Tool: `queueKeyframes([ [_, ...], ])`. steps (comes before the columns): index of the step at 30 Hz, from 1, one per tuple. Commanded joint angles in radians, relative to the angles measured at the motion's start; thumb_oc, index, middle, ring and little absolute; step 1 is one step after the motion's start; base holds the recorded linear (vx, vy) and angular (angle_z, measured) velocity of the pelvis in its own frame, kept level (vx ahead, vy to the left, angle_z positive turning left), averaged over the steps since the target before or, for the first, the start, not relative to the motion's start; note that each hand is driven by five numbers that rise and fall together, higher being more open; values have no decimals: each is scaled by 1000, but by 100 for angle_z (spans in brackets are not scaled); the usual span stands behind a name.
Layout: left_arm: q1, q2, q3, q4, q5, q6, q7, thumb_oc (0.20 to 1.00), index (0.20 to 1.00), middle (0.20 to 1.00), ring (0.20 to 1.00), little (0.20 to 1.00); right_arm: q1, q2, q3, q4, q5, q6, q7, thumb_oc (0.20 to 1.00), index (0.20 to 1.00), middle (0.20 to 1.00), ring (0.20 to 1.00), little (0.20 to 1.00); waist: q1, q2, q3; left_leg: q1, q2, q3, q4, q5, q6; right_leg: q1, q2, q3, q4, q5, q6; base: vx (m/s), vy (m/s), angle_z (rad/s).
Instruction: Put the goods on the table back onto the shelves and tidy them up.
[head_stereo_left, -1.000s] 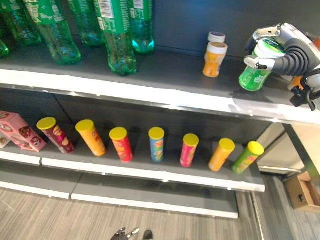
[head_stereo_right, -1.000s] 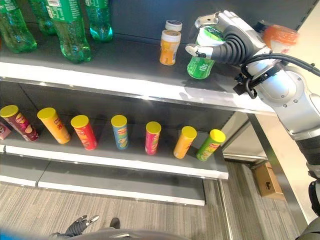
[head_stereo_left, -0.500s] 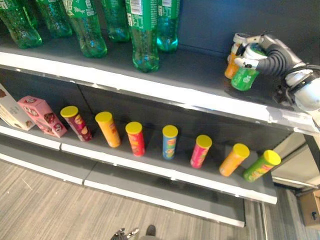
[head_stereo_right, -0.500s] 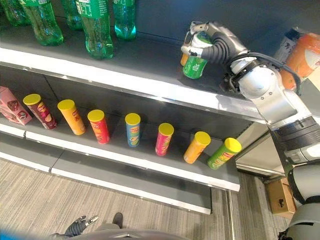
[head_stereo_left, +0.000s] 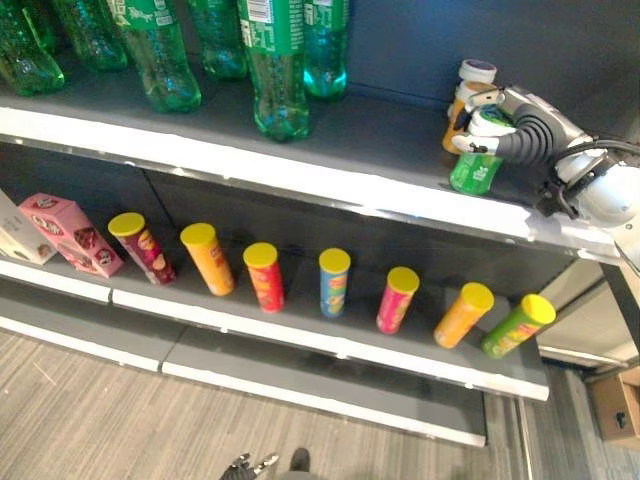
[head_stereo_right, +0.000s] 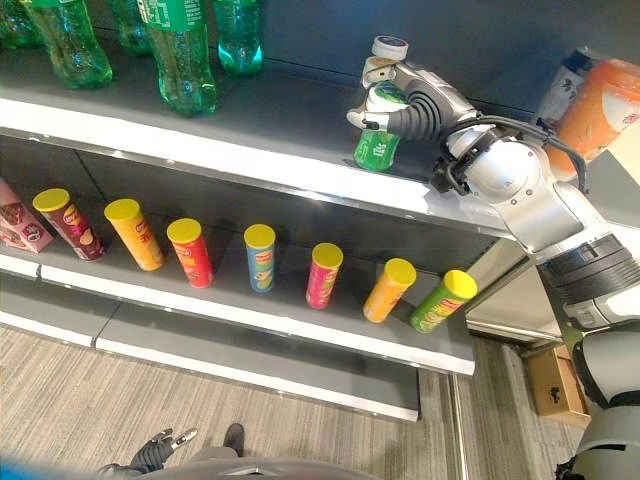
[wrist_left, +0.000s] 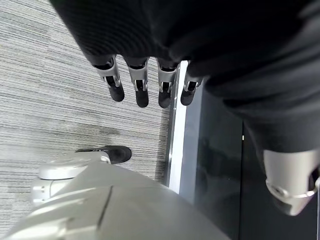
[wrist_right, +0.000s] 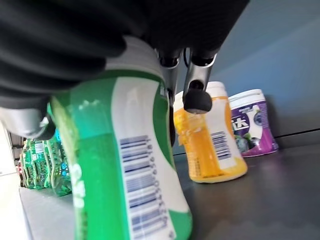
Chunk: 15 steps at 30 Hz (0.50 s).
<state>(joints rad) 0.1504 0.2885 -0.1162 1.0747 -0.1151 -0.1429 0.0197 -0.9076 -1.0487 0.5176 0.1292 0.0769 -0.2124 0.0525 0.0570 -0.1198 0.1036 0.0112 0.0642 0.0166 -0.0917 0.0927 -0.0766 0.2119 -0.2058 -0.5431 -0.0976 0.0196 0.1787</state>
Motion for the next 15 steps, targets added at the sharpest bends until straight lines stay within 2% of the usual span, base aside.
queueKeyframes([
  [1,-58,48,-36,28,-24,-17,-7,1000,1000,1000,1000,1000,-92,-38,56,14,11,-7,2,200,200,200,200,200,23,-6,-18,59,103,101,16,-88,-66,-48,-9,29,55,-52,-36,0,0,0],
  [15,-59,42,-31,36,-37,-12,-9,1000,1000,1000,1000,1000,-91,-46,79,16,24,5,23,200,200,200,200,200,18,-7,-16,65,107,107,14,-88,-68,-47,-6,38,52,-55,-39,0,0,-1],
])
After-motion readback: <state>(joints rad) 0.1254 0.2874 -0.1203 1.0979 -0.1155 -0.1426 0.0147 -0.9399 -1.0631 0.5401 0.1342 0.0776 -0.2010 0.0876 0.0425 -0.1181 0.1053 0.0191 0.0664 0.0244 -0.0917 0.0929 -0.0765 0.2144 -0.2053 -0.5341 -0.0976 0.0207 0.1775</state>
